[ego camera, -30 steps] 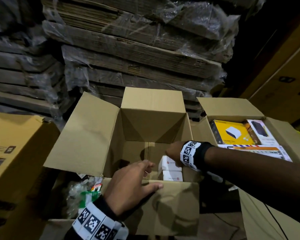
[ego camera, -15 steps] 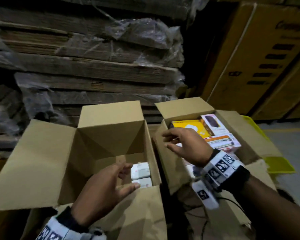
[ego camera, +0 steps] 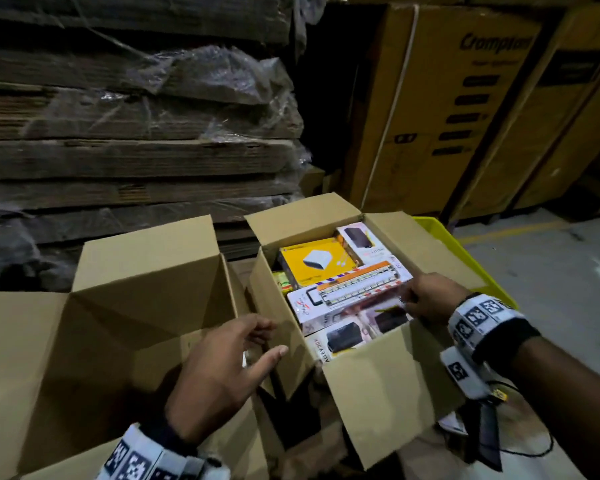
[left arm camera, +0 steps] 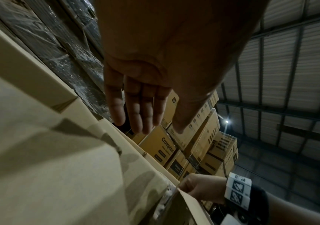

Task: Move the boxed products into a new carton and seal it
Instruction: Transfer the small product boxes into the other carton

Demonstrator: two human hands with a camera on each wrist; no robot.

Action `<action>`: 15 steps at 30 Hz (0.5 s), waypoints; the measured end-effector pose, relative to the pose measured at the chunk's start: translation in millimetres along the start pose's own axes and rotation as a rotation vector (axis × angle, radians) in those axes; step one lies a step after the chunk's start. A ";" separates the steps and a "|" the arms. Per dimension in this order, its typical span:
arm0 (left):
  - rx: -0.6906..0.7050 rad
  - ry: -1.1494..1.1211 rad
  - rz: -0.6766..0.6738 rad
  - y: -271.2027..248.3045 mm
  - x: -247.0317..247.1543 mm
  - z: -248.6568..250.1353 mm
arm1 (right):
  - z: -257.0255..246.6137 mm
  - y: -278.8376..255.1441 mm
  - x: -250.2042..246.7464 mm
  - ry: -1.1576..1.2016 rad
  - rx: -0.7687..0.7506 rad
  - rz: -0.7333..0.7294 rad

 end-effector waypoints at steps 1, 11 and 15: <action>-0.003 0.006 -0.005 1.2 3.0 -0.1 | -4.8 4.7 2.8 -0.017 -0.008 -0.041; 0.001 0.003 0.003 -4.2 10.7 -5.9 | -42.5 16.9 -49.1 0.131 -0.251 0.311; 0.013 0.010 0.026 -7.8 11.7 -7.8 | -59.4 35.2 -34.1 -0.037 -0.278 0.188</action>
Point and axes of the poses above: each hand's wrist, its own y-axis towards the middle knuckle, its own x-axis out of the palm, z = x × y, the point moved 8 cm from there along y, towards the middle knuckle, and after that the axes turned 9 degrees about -z, right-handed, at the moved point
